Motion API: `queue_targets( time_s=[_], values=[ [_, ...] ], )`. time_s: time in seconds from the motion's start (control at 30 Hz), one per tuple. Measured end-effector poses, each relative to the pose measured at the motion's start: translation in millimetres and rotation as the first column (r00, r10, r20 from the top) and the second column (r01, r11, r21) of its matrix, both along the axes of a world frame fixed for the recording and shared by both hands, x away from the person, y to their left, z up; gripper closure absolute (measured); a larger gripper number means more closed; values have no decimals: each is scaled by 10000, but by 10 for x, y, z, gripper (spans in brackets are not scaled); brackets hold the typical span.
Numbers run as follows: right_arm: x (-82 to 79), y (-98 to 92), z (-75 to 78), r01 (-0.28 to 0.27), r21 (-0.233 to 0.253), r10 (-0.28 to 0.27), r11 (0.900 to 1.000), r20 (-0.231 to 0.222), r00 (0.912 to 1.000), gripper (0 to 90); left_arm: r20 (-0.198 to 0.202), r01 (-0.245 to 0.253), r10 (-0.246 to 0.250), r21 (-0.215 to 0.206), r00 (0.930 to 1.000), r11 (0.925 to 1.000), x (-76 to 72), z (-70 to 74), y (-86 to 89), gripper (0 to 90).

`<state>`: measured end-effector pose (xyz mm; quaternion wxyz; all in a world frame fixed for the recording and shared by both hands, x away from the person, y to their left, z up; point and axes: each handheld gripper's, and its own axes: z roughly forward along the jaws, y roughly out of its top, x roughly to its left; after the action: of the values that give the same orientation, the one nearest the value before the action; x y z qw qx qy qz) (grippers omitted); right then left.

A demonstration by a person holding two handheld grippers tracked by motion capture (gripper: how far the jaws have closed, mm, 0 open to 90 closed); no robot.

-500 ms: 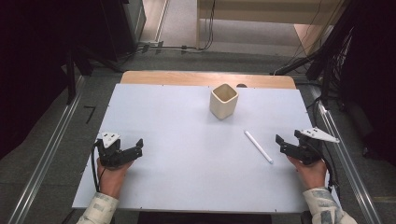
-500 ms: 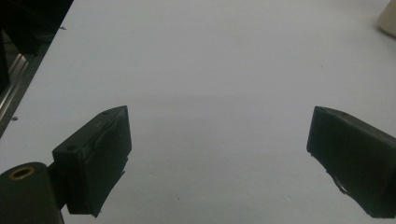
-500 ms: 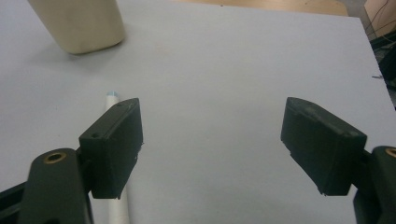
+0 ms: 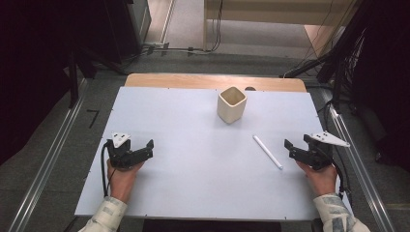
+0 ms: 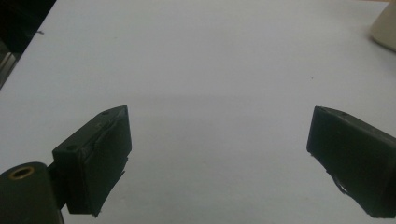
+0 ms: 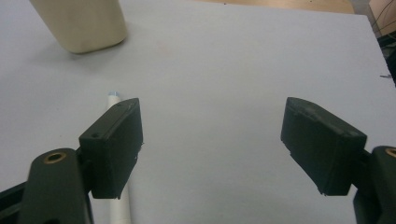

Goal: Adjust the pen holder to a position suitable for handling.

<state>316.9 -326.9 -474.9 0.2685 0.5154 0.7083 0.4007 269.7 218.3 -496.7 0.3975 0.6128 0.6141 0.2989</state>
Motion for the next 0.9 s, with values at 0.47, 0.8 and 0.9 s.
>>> queue_targets(
  time_s=[0.47, 0.8, 0.9],
  values=[
    [25, 36, -7, -79, -26, 79, 10000, -64, 9999, 192, 323, 611, -612, 30, 9976, 9981, 303, 95, -310, 105],
    [32, 49, -16, -214, -35, 214, 9998, -103, 9997, 192, 409, 1212, -1209, -61, 9918, 9926, 536, 137, -550, 106],
    [40, 62, -17, -219, -15, 219, 9998, -139, 9997, 193, 459, 1449, -1440, -190, 9885, 9893, 635, 170, -622, 128]
  ],
)
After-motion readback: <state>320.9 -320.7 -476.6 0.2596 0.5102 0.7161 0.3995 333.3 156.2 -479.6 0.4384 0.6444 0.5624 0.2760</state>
